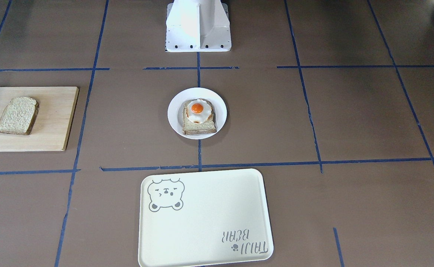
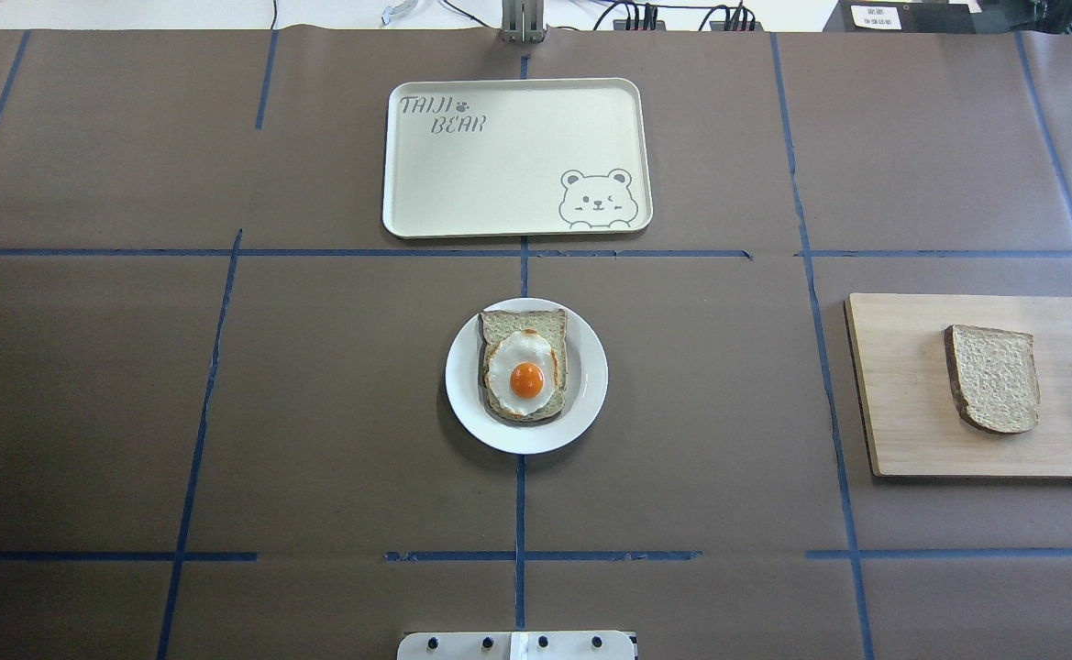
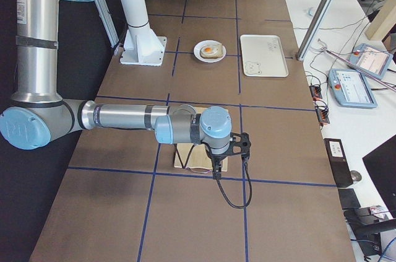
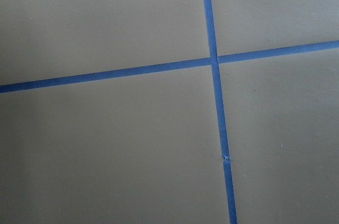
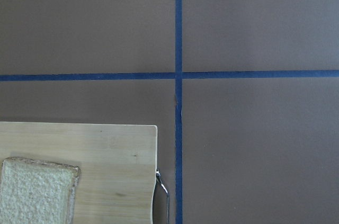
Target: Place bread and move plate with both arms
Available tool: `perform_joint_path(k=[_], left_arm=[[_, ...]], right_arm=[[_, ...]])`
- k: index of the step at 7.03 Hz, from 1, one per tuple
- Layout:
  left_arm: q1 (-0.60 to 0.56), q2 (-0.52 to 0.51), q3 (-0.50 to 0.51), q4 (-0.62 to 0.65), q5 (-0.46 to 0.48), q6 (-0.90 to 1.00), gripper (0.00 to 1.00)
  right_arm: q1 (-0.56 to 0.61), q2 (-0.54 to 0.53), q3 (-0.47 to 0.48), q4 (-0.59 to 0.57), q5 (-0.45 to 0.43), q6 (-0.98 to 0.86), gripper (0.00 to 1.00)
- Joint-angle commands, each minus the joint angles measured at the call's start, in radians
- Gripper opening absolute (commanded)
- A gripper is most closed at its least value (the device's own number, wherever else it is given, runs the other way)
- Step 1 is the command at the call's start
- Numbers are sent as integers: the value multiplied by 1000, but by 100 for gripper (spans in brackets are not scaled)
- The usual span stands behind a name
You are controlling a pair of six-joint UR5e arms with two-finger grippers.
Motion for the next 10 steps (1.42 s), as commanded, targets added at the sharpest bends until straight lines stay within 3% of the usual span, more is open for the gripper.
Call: perform_joint_path(k=[1, 3, 5, 7, 8, 10], left_arm=[[0, -3, 2, -3, -1, -5, 100], [0, -3, -4, -3, -1, -7, 100], [0, -3, -9, -3, -1, -16, 100], [0, -3, -11, -3, -1, -28, 100], [0, -3, -11, -3, -1, -28, 100], [0, -3, -7, -3, -1, -28, 100]], right_arm=[[-6, 10, -3, -1, 14, 2, 100], [-54, -4, 0, 97, 95, 129, 100], [-168, -46, 3, 303, 85, 403, 100], [-348, -117, -3, 628, -8, 743, 100], [-440, -139, -5, 698, -77, 827, 100], [-506, -176, -35, 770, -113, 860, 100]])
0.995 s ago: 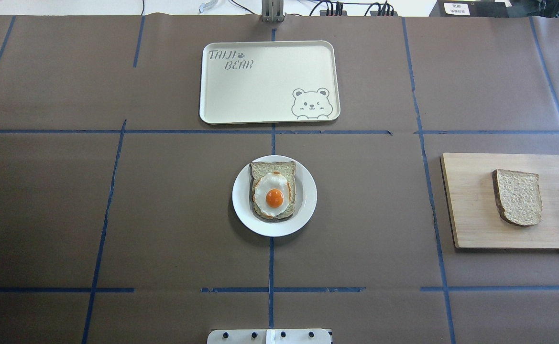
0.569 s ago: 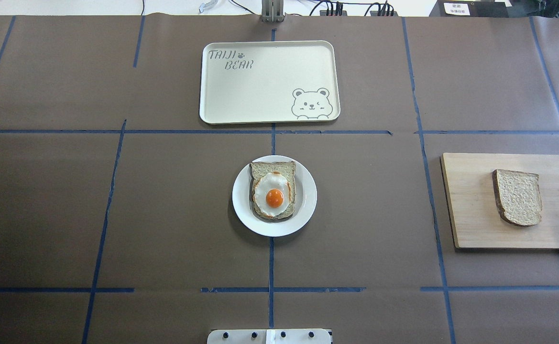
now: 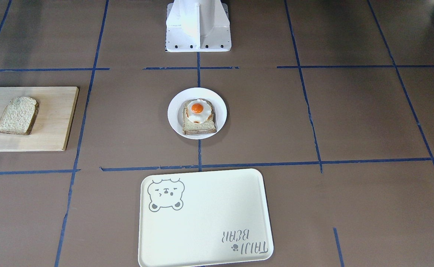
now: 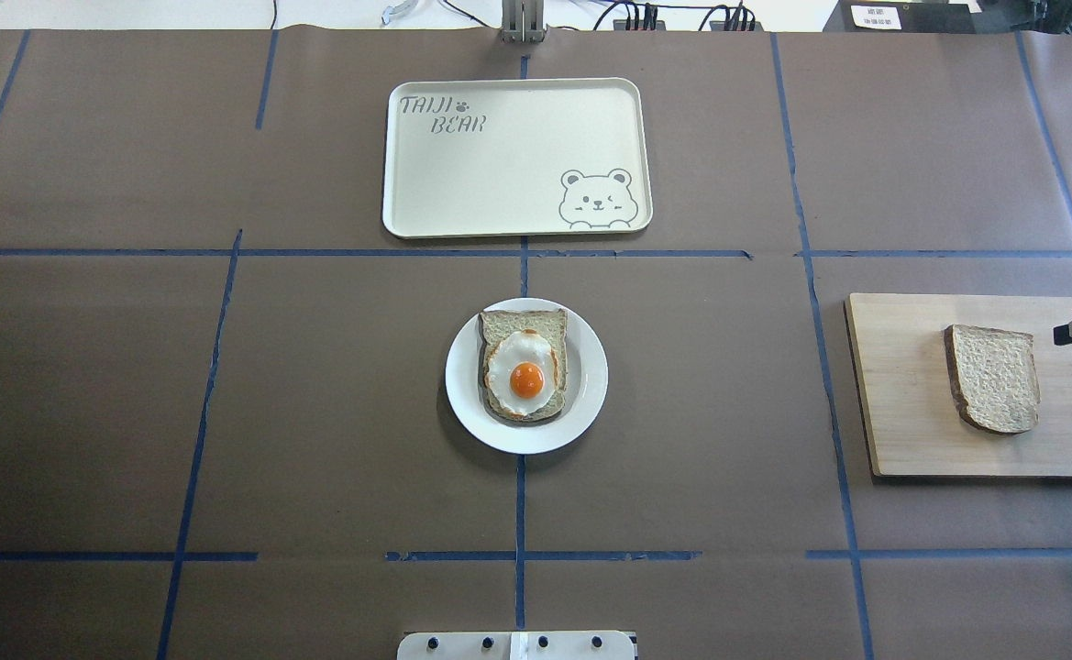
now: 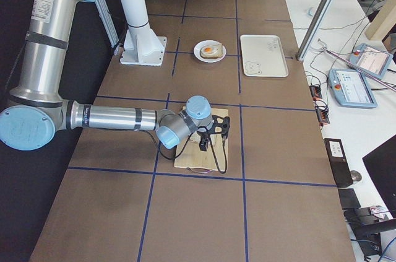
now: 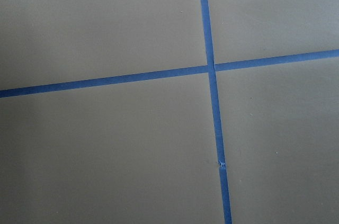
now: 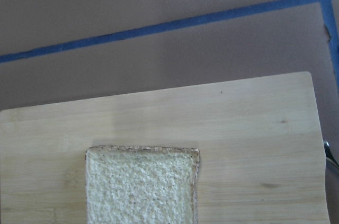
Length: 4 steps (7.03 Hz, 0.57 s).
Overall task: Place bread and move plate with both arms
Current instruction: 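Lower the right gripper onto the bread slice on the wooden board and grasp it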
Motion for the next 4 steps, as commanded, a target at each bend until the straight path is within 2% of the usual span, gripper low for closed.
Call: perform_joint_path(k=[1, 4], left_arm=[[0, 0, 2, 0, 0, 0, 100], [2, 0, 7, -23, 0, 0, 100]], right_arm=[[-58, -17, -36, 52, -24, 31, 100], [-97, 32, -95, 51, -41, 31, 100]])
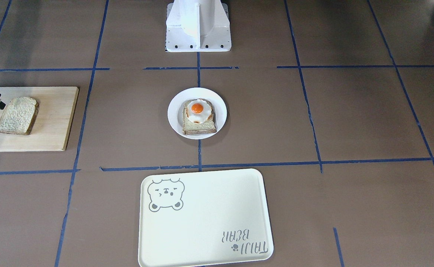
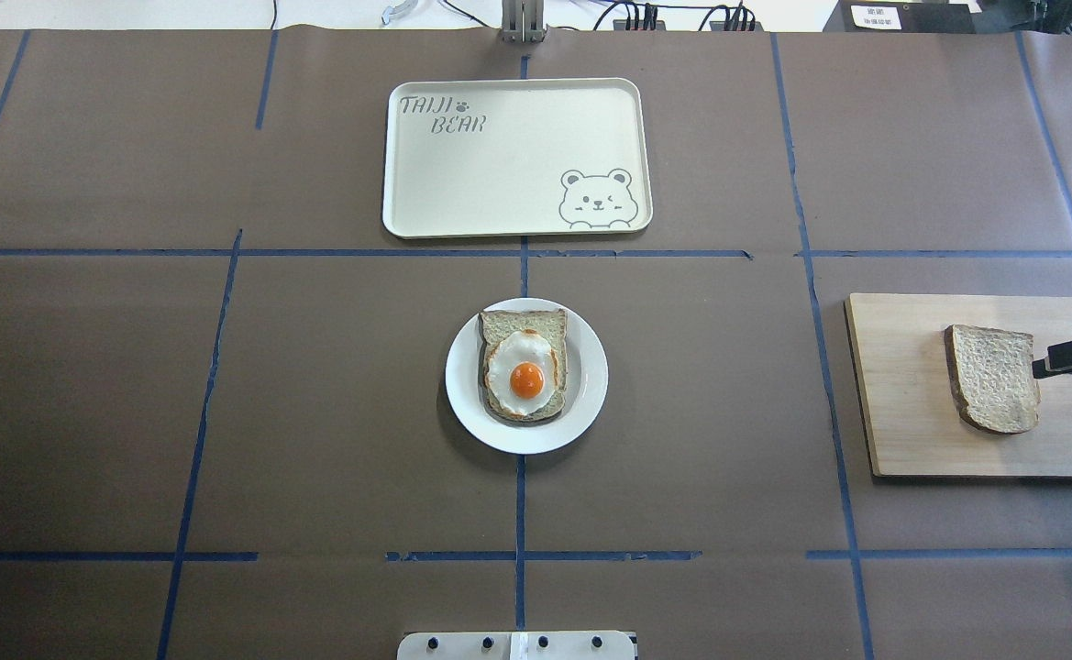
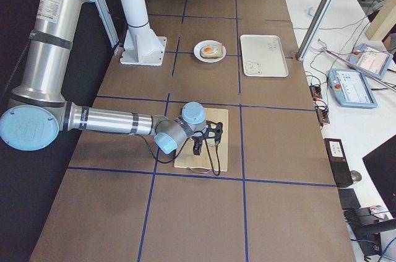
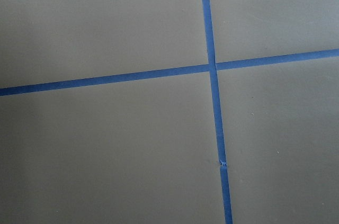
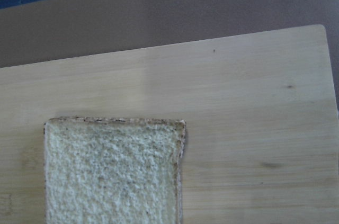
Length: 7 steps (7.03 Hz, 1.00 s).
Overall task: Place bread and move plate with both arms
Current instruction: 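Lower the right gripper onto the bread slice on the wooden board and grasp it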
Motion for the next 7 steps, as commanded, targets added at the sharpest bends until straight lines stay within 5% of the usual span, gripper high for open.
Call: perform_joint_path(k=[1, 7], left_arm=[[-1, 0, 3, -11, 0, 0, 100], [-1, 2, 6, -17, 0, 0, 100]], right_arm=[[-16, 55, -68, 2, -2, -1, 99], [-37, 57, -71, 7, 1, -3, 75]])
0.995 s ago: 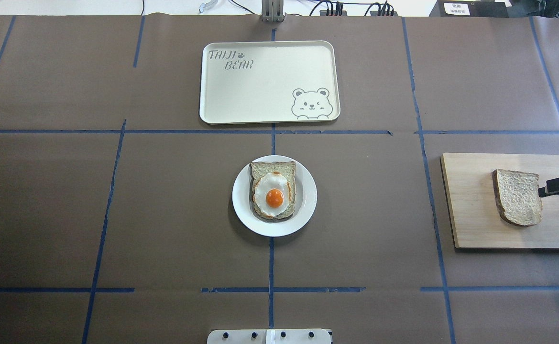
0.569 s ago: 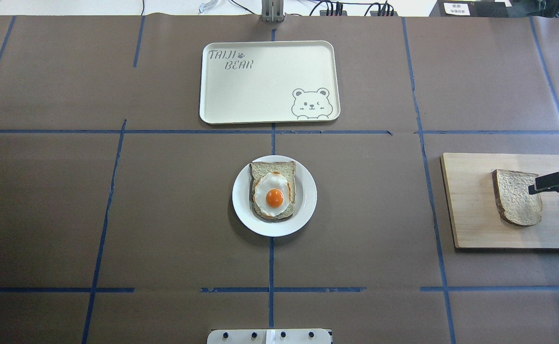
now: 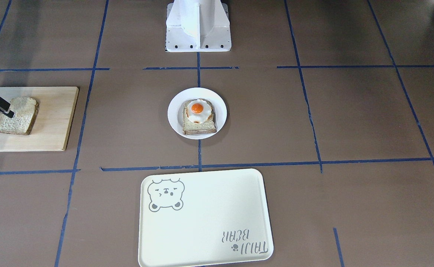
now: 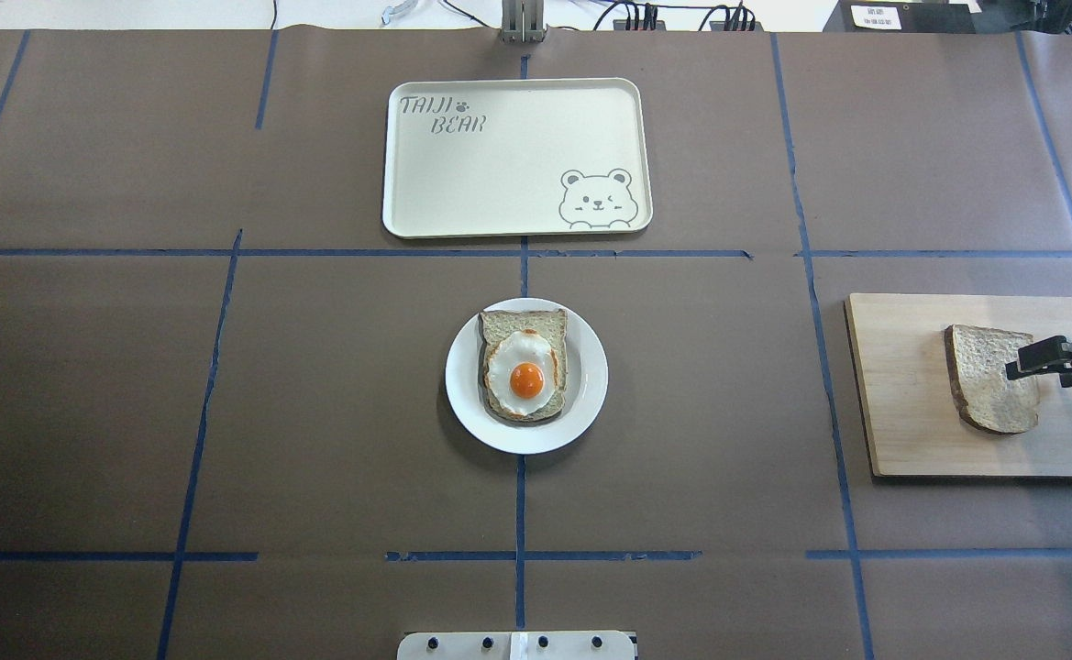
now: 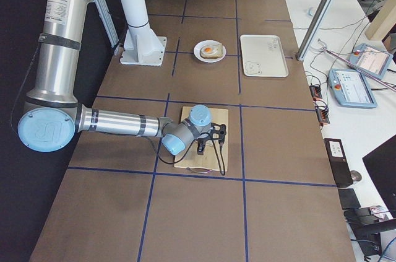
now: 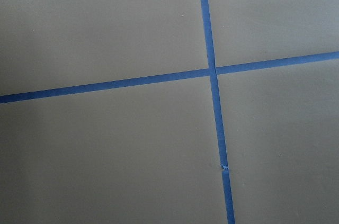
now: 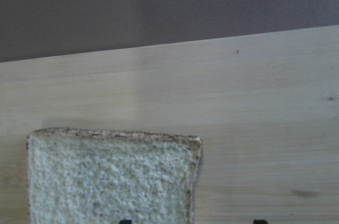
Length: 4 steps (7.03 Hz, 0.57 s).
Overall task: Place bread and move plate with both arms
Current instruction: 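Lower the right gripper onto the bread slice on the wooden board and grasp it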
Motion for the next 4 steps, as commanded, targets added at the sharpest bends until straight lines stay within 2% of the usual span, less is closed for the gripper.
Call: perform_joint_path(k=[1, 4], left_arm=[[0, 0, 0, 0, 0, 0, 100], [0, 0, 0, 0, 0, 0, 100]], right_arm=[[-1, -1, 0, 0, 0, 0, 70], [-1, -1, 3, 0, -1, 0, 40]])
